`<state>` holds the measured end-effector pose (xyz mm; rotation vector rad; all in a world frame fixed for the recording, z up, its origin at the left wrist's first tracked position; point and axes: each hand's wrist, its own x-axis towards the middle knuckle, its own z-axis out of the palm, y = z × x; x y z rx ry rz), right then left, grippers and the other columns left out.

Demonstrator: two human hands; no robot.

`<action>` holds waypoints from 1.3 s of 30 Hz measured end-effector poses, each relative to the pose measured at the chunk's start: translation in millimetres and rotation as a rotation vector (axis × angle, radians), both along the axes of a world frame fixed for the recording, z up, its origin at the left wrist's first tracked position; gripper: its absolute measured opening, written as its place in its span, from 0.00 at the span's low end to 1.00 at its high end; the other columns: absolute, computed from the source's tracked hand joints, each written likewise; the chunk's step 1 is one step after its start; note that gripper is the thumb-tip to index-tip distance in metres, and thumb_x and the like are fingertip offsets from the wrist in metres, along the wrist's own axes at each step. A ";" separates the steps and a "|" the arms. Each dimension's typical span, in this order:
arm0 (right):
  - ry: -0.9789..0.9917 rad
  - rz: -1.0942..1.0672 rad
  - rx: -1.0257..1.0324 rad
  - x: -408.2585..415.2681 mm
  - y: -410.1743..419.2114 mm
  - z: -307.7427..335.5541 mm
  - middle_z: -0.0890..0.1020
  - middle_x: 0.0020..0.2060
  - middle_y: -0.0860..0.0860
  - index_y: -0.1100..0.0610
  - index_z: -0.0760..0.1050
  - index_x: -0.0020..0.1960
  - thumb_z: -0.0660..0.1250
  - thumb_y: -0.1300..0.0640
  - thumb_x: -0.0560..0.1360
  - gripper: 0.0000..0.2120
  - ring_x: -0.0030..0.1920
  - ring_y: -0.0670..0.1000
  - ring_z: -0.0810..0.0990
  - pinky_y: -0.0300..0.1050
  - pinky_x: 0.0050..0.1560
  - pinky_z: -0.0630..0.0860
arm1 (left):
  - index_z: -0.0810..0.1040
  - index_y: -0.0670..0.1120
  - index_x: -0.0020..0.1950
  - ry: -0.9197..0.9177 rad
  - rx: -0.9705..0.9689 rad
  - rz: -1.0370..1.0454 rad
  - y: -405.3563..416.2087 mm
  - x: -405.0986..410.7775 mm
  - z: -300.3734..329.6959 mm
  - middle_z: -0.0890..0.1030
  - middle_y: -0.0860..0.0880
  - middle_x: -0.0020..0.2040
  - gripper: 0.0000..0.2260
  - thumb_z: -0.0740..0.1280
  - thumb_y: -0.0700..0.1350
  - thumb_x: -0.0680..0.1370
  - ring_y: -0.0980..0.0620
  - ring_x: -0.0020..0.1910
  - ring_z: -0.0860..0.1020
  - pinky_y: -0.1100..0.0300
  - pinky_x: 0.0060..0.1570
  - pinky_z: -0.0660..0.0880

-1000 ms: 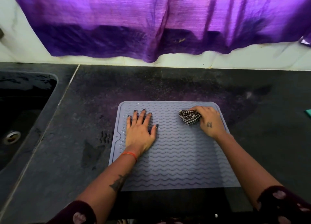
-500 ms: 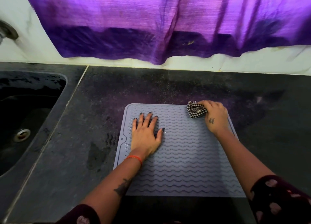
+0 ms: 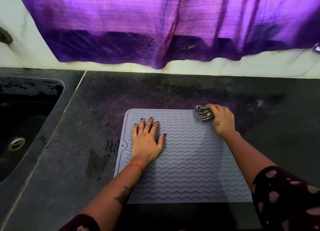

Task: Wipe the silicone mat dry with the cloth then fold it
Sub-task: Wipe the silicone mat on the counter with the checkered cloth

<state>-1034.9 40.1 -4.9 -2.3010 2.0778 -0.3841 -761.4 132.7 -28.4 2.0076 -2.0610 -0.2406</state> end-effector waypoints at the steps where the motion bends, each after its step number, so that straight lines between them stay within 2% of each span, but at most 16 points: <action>1: 0.002 0.011 0.041 -0.1 -3.2 6.9 0.76 0.61 0.52 0.48 0.70 0.63 0.57 0.67 0.72 0.23 0.60 0.60 0.70 0.55 0.58 0.67 | 0.58 0.52 0.75 -0.006 0.001 -0.001 0.2 0.3 -0.2 0.56 0.50 0.77 0.29 0.46 0.62 0.77 0.47 0.76 0.49 0.47 0.74 0.43; 4: 0.015 -0.038 0.063 -9.1 1.0 14.2 0.76 0.60 0.51 0.47 0.70 0.62 0.56 0.65 0.75 0.20 0.59 0.58 0.70 0.54 0.57 0.67 | 0.58 0.52 0.75 -0.009 -0.001 0.000 0.2 0.1 0.0 0.56 0.51 0.77 0.30 0.44 0.63 0.76 0.47 0.76 0.49 0.47 0.74 0.43; 7: 0.030 -0.145 -0.010 -10.9 19.0 4.1 0.73 0.64 0.51 0.47 0.69 0.65 0.56 0.67 0.73 0.25 0.61 0.59 0.68 0.55 0.58 0.64 | 0.59 0.53 0.75 -0.005 -0.006 -0.001 0.4 -0.3 -0.3 0.57 0.51 0.77 0.32 0.42 0.64 0.74 0.47 0.76 0.49 0.47 0.74 0.42; 12: 0.024 -0.124 0.205 -9.8 0.7 24.5 0.74 0.61 0.53 0.44 0.68 0.62 0.56 0.62 0.76 0.19 0.61 0.60 0.68 0.55 0.58 0.65 | 0.58 0.53 0.75 -0.011 0.006 -0.001 1.0 0.3 0.4 0.56 0.51 0.77 0.29 0.46 0.62 0.76 0.47 0.76 0.48 0.48 0.74 0.41; 16: 0.028 -0.224 0.066 -10.2 29.8 21.0 0.76 0.57 0.53 0.47 0.70 0.61 0.59 0.64 0.72 0.21 0.58 0.60 0.70 0.56 0.55 0.66 | 0.58 0.52 0.75 -0.018 0.008 -0.002 0.4 -0.2 1.3 0.56 0.50 0.77 0.29 0.45 0.62 0.76 0.47 0.76 0.49 0.48 0.74 0.41; 20: -0.024 -0.236 0.012 -11.5 59.2 -9.9 0.72 0.64 0.53 0.47 0.68 0.67 0.59 0.66 0.69 0.29 0.61 0.60 0.66 0.57 0.59 0.63 | 0.58 0.52 0.75 -0.028 0.015 -0.002 0.2 -0.1 1.7 0.56 0.51 0.77 0.30 0.45 0.63 0.76 0.47 0.76 0.49 0.47 0.74 0.42; 24: -0.104 -0.185 0.126 -16.9 44.8 8.4 0.71 0.62 0.53 0.45 0.69 0.63 0.58 0.66 0.72 0.25 0.60 0.60 0.67 0.57 0.59 0.63 | 0.57 0.52 0.75 -0.033 0.020 -0.005 1.0 0.2 2.0 0.56 0.50 0.77 0.30 0.44 0.63 0.76 0.47 0.76 0.49 0.47 0.74 0.43; 27: -0.135 -0.203 -0.018 -12.6 67.6 10.1 0.71 0.58 0.54 0.47 0.73 0.60 0.59 0.70 0.68 0.26 0.55 0.60 0.70 0.56 0.54 0.66 | 0.58 0.52 0.75 -0.024 0.015 -0.006 1.4 -0.5 1.2 0.56 0.50 0.77 0.30 0.45 0.63 0.76 0.47 0.76 0.49 0.47 0.74 0.43; 30: -0.069 -0.235 -0.109 -1.6 98.8 -17.1 0.73 0.56 0.55 0.48 0.73 0.61 0.61 0.71 0.66 0.29 0.55 0.61 0.71 0.57 0.55 0.67 | 0.58 0.52 0.75 -0.018 0.015 -0.005 0.2 0.2 0.5 0.57 0.50 0.77 0.30 0.45 0.62 0.76 0.47 0.76 0.49 0.47 0.74 0.42; 33: -0.107 -0.204 -0.030 -6.7 87.6 -7.7 0.72 0.57 0.54 0.47 0.73 0.62 0.60 0.70 0.68 0.28 0.56 0.60 0.70 0.56 0.57 0.64 | 0.58 0.52 0.75 -0.018 0.008 -0.009 0.6 0.1 1.8 0.57 0.50 0.77 0.30 0.45 0.63 0.75 0.47 0.76 0.49 0.47 0.74 0.42; 35: -0.120 -0.167 0.020 -10.5 81.9 3.8 0.73 0.55 0.53 0.47 0.74 0.60 0.59 0.69 0.69 0.25 0.55 0.59 0.70 0.54 0.55 0.64 | 0.58 0.52 0.75 -0.018 0.011 -0.009 1.0 0.4 1.9 0.57 0.50 0.77 0.31 0.45 0.63 0.75 0.47 0.76 0.49 0.47 0.74 0.43; 37: -0.123 -0.155 -0.044 -6.8 93.3 4.2 0.74 0.54 0.53 0.48 0.75 0.59 0.58 0.70 0.68 0.25 0.53 0.58 0.71 0.54 0.53 0.65 | 0.58 0.51 0.75 -0.015 0.013 -0.010 1.5 0.2 2.4 0.57 0.50 0.77 0.31 0.44 0.63 0.75 0.47 0.76 0.49 0.47 0.74 0.43; 39: -0.106 -0.163 -0.087 -0.1 115.0 -10.5 0.74 0.55 0.54 0.48 0.74 0.60 0.55 0.68 0.67 0.27 0.55 0.59 0.72 0.55 0.55 0.66 | 0.59 0.51 0.75 -0.009 0.010 -0.014 0.7 0.0 3.3 0.57 0.50 0.77 0.31 0.45 0.63 0.75 0.47 0.76 0.49 0.47 0.74 0.43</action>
